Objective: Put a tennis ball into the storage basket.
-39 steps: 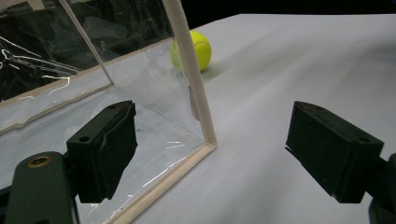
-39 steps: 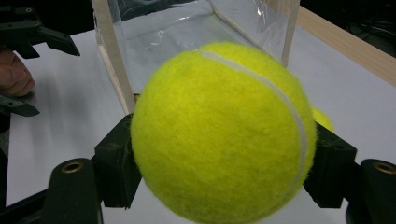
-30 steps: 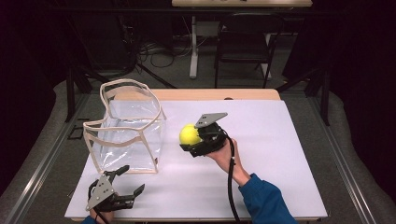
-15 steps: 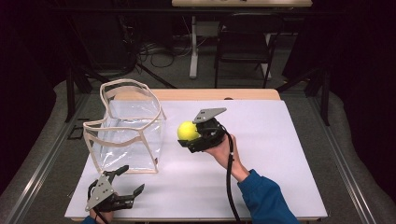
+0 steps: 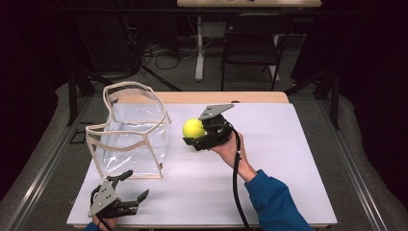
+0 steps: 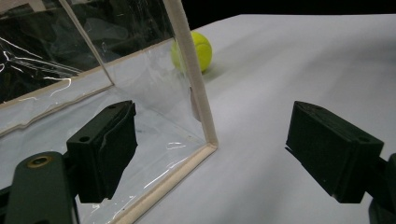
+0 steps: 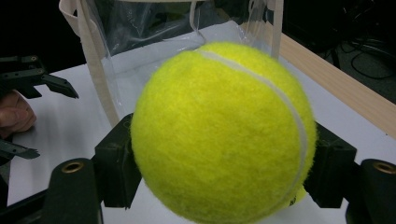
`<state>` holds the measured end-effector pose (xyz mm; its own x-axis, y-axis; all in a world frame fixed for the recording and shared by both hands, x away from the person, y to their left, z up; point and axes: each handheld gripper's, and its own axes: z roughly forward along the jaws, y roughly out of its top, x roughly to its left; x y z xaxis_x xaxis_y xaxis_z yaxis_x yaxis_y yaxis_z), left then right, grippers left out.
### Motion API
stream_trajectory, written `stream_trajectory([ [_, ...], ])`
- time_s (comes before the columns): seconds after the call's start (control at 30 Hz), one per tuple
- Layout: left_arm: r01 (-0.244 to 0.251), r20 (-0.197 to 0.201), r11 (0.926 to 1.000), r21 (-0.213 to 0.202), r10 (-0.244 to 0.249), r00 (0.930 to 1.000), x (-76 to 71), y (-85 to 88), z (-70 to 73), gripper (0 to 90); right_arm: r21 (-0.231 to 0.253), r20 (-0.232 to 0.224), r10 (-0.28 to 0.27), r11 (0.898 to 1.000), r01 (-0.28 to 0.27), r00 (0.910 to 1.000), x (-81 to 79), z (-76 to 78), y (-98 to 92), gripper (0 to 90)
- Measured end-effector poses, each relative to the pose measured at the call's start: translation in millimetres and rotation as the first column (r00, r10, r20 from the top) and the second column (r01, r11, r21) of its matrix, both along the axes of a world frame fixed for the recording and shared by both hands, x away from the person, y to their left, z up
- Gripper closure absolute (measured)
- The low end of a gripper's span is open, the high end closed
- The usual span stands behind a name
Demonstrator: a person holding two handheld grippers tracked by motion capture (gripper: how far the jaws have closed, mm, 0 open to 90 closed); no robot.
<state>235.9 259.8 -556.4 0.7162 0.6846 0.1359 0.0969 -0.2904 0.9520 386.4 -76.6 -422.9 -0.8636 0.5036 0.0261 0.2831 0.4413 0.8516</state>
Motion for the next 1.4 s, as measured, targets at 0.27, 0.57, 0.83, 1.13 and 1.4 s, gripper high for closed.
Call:
stream_trajectory([
  [0.27,-0.003,-0.002,1.0,-0.006,0.003,1.0,0.2,0.8,-0.2,15.9,0.003,0.006,0.001,1.0,-0.001,1.0,2.7,7.1,1.8,25.7],
  [0.57,-0.003,-0.002,1.0,-0.007,0.003,1.0,0.2,0.4,-0.2,15.8,-0.004,0.015,0.007,1.0,-0.007,0.9999,5.3,16.1,4.5,25.8],
  [0.83,-0.003,-0.004,1.0,-0.004,0.003,1.0,0.4,-0.1,-0.2,15.9,-0.006,0.021,0.006,1.0,-0.006,0.9998,7.5,22.1,5.6,25.8],
  [1.13,-0.003,-0.005,1.0,-0.002,0.003,1.0,0.7,0.1,-0.4,15.9,-0.016,0.023,0.007,1.0,-0.006,0.9997,10.6,26.8,7.0,25.8],
  [1.4,-0.003,-0.006,1.0,-0.003,0.003,1.0,0.9,-0.2,-0.4,15.8,-0.02,0.029,0.006,1.0,-0.006,0.9996,12.4,31.6,8.2,25.8],
])
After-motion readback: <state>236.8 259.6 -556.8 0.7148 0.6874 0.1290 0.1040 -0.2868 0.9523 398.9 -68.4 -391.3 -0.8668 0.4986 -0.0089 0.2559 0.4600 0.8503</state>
